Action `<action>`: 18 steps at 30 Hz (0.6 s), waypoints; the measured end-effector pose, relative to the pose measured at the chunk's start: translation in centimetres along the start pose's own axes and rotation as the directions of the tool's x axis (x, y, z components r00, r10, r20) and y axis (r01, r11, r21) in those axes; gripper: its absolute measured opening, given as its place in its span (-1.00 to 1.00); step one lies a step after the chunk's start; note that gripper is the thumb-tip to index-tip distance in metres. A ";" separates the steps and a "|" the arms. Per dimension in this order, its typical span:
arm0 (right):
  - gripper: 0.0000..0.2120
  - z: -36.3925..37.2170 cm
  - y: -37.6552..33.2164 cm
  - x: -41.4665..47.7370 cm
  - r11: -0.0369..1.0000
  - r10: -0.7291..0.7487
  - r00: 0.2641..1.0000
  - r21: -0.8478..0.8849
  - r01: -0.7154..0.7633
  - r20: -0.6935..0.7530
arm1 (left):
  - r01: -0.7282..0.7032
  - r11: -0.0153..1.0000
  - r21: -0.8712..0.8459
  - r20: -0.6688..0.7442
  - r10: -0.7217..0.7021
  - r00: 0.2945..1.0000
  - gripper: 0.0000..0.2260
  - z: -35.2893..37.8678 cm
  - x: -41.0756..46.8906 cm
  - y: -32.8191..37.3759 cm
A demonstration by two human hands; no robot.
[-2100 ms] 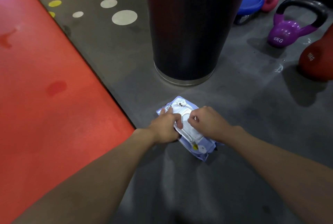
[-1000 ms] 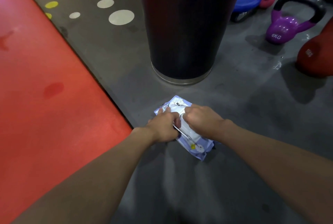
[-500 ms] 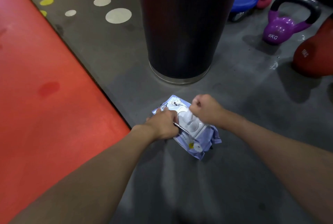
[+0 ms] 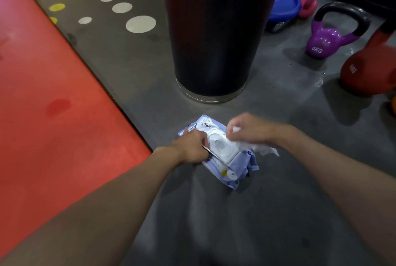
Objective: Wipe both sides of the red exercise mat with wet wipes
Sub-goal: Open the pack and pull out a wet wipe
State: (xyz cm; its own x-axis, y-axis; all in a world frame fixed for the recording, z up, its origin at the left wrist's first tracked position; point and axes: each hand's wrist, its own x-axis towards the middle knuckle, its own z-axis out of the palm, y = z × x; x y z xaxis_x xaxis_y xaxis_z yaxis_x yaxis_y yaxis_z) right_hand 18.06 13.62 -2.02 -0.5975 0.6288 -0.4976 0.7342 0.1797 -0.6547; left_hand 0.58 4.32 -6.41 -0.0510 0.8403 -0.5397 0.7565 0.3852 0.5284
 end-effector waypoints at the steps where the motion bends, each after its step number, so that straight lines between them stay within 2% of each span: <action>1: -0.86 0.7 0.2 0.0 0.989 0.014 0.997 -0.151 -0.003 0.073 | -0.007 1.000 -0.007 -0.009 0.007 1.000 -0.86 0.0 0.0 -0.1; 2: -0.80 1.5 0.6 0.3 0.970 0.027 0.992 -0.242 0.004 0.125 | -0.015 1.000 -0.009 -0.016 0.015 1.000 -0.86 0.0 0.0 -0.1; 4: -0.60 2.7 1.0 0.5 0.957 0.035 0.984 -0.289 0.017 0.173 | -0.032 0.999 -0.016 -0.026 0.032 0.999 -0.87 0.0 -0.1 0.0; 7: -0.42 3.6 1.3 0.9 0.944 0.020 0.990 -0.329 0.027 0.137 | -0.044 0.999 -0.017 -0.032 0.044 0.999 -0.86 0.0 -0.3 0.1; 12: -0.36 3.9 1.3 0.9 0.845 0.073 0.990 -0.534 0.003 0.120 | -0.065 0.998 -0.024 -0.025 0.065 0.998 -0.91 -0.3 -0.4 0.3; 15: -0.34 3.9 1.7 1.2 0.880 0.082 0.985 -0.476 -0.001 0.149 | -0.055 0.997 -0.054 -0.005 0.055 0.998 -0.92 -0.5 -0.4 0.4; 17: -0.43 3.7 2.1 1.7 0.941 0.025 0.994 -0.339 0.012 0.104 | -0.031 0.996 -0.088 0.005 0.032 0.999 -0.77 -0.6 -0.2 0.4; 18: -0.53 3.4 2.1 1.9 0.972 -0.002 1.000 -0.236 0.009 0.028 | -0.017 0.993 -0.116 -0.003 0.016 1.000 -0.69 -0.6 -0.1 0.4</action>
State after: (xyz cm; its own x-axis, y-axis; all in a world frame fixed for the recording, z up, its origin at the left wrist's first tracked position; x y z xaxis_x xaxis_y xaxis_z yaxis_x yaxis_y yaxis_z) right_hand 17.41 12.59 -6.30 -0.6079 0.6071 -0.5118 0.7844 0.3589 -0.5059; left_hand 0.48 4.63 -5.80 -0.0403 0.8476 -0.5292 0.6763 0.4130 0.6100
